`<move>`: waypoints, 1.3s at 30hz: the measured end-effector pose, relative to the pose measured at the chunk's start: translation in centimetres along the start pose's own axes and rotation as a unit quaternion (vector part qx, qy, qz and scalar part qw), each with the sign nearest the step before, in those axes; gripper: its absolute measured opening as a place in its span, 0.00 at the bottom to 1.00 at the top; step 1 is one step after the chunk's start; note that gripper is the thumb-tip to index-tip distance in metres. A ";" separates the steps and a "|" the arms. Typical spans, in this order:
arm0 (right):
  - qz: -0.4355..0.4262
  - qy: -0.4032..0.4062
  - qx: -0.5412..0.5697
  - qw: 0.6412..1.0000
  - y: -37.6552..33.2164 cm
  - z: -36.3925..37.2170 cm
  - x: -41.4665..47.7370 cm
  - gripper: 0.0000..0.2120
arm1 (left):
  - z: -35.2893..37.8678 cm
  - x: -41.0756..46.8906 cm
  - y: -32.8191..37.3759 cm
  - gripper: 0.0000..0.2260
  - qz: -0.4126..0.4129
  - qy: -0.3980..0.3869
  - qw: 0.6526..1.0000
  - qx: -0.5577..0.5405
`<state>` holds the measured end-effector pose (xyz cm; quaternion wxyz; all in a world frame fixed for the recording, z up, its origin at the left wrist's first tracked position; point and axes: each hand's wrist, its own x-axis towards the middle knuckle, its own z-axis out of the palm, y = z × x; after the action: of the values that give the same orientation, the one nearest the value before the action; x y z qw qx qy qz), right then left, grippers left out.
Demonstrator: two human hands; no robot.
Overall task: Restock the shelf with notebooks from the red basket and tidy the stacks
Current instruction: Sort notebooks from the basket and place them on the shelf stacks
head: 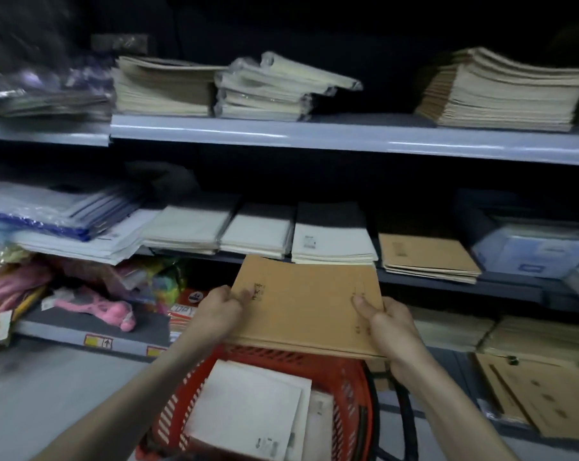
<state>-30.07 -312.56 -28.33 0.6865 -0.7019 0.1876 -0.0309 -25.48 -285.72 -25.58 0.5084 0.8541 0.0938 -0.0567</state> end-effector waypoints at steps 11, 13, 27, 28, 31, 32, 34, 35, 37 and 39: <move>-0.082 0.231 0.173 0.954 -1.9 -7.1 1.3 0.11 | 8.5 -1.1 9.4 0.09 -0.030 -0.179 0.897 -0.402; -0.071 0.290 0.220 0.929 -1.5 -7.1 2.1 0.13 | 11.4 -1.9 10.8 0.11 -0.022 -0.266 0.902 -0.338; -0.032 0.257 0.216 0.941 1.5 -12.3 4.0 0.14 | 21.3 0.9 12.1 0.08 0.096 -0.256 0.946 -0.177; -0.042 0.260 0.184 0.947 1.1 -13.6 4.2 0.14 | 21.3 1.1 12.1 0.10 0.096 -0.258 0.940 -0.201; -0.073 0.242 0.068 0.965 -0.7 -16.1 5.9 0.18 | 21.6 2.0 12.4 0.15 0.113 -0.274 0.924 -0.240; -0.083 0.242 0.031 0.966 -1.2 -16.4 6.6 0.21 | 21.8 2.1 12.6 0.17 0.127 -0.270 0.925 -0.234; -0.093 0.253 -0.031 0.962 -2.0 -17.0 7.9 0.26 | 22.4 2.6 13.2 0.17 0.159 -0.226 0.944 -0.181; -0.096 0.261 -0.061 0.959 -2.4 -17.2 8.4 0.27 | 22.7 2.9 13.5 0.18 0.165 -0.193 0.956 -0.146; -0.105 0.267 -0.105 0.952 -3.1 -17.4 9.2 0.26 | 23.4 3.7 13.9 0.21 0.165 -0.131 0.974 -0.083; -0.114 0.261 -0.129 0.950 -3.1 -17.2 9.9 0.23 | 24.1 4.6 13.9 0.20 0.167 -0.094 0.981 -0.041</move>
<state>-25.36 -332.06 -26.49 0.5091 -0.7685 0.2815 -0.2664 -17.98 -312.92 -26.00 0.5518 0.8271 -0.0964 -0.0465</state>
